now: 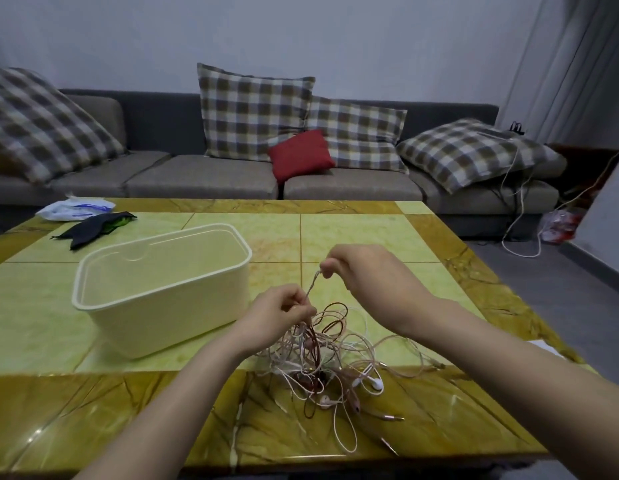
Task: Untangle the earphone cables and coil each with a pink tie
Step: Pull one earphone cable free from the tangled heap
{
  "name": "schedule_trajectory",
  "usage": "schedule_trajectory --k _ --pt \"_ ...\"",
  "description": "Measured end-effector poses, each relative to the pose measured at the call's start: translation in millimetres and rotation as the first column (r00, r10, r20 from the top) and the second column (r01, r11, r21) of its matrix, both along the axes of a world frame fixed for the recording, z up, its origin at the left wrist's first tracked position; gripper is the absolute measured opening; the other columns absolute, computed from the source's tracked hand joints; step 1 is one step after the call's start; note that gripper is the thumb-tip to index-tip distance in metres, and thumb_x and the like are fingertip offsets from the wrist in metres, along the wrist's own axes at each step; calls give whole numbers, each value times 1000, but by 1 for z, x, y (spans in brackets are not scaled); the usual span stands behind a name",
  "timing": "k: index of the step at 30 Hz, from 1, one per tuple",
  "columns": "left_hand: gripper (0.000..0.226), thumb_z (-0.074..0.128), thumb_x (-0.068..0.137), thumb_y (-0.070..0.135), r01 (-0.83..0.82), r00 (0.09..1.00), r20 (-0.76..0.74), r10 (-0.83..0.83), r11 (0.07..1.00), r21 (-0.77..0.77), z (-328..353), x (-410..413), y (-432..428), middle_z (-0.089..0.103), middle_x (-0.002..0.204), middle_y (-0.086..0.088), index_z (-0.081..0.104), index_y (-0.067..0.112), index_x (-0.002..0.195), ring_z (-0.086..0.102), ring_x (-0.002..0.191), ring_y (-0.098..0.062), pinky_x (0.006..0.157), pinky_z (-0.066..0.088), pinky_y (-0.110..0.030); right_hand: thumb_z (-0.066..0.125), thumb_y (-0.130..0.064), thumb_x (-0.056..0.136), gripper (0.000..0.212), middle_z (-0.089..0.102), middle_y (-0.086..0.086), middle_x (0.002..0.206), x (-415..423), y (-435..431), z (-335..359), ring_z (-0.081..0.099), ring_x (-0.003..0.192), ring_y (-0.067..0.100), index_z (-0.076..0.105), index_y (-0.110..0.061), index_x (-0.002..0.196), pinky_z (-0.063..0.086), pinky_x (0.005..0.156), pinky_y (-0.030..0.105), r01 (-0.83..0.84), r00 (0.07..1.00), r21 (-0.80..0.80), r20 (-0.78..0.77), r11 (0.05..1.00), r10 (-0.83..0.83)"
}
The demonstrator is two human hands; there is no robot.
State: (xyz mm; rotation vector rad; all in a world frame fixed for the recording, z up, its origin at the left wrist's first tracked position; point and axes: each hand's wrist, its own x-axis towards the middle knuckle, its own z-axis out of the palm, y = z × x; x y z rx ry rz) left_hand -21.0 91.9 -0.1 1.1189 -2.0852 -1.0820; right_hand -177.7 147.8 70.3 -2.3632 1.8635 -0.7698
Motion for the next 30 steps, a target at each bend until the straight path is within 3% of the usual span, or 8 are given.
schedule_trajectory --k 4,8,11,16,19,22,25,30 --pt "10 63 88 25 17 1000 15 -17 1000 2 -8 2 -2 58 66 12 62 18 81 47 51 7 54 36 -11 40 -31 100 28 51 -16 71 -3 0 5 48 68 9 65 -20 94 36 64 29 43 997 -51 61 998 -40" --pt "8 65 86 29 44 996 76 -45 999 8 -13 6 -1 67 82 2 66 22 89 58 71 -9 71 48 -29 40 -24 99 27 43 -19 64 -12 -3 4 47 64 5 64 -18 88 46 68 32 116 974 -74 202 990 -99" --pt "12 64 87 25 43 996 84 -44 999 15 -15 8 2 70 90 2 67 18 96 64 83 -9 84 53 -34 40 -24 100 27 45 -17 64 -18 -5 1 49 64 7 61 -21 82 49 68 36 172 942 -93 305 981 -137" --pt "14 64 87 29 6 990 141 -3 1000 -21 -18 8 4 71 88 4 69 19 96 66 84 -11 83 53 -39 41 -29 99 25 61 -7 76 -36 -8 -18 60 79 21 63 -23 87 45 66 33 323 940 -3 123 947 -320" --pt "9 65 87 27 7 982 186 -1 999 -34 -20 9 7 62 69 8 66 23 78 54 61 -2 63 45 -22 46 -29 98 23 68 2 94 -46 -4 -36 62 82 24 67 -19 98 45 66 30 398 917 201 -123 895 -380" --pt "24 67 86 25 10 975 223 4 998 -60 -22 7 10 45 55 12 55 30 65 37 48 0 51 28 -18 49 -23 97 21 65 1 113 -37 6 -46 60 100 21 64 -19 112 46 76 30 332 940 239 -161 912 -300" --pt "13 69 84 27 7 975 221 15 995 -96 -21 2 12 50 60 5 66 15 77 39 54 -7 54 29 -25 47 -25 98 29 55 -2 127 -12 13 -49 54 113 17 55 -18 125 44 91 30 122 992 244 -26 962 -120" --pt "13 66 85 21 12 971 238 27 987 -162 -18 -4 15 65 76 -9 60 18 74 57 70 -21 64 42 -35 50 -23 96 28 65 8 111 14 11 -58 60 102 24 55 -15 122 49 84 37 -10 998 366 63 931 -14"
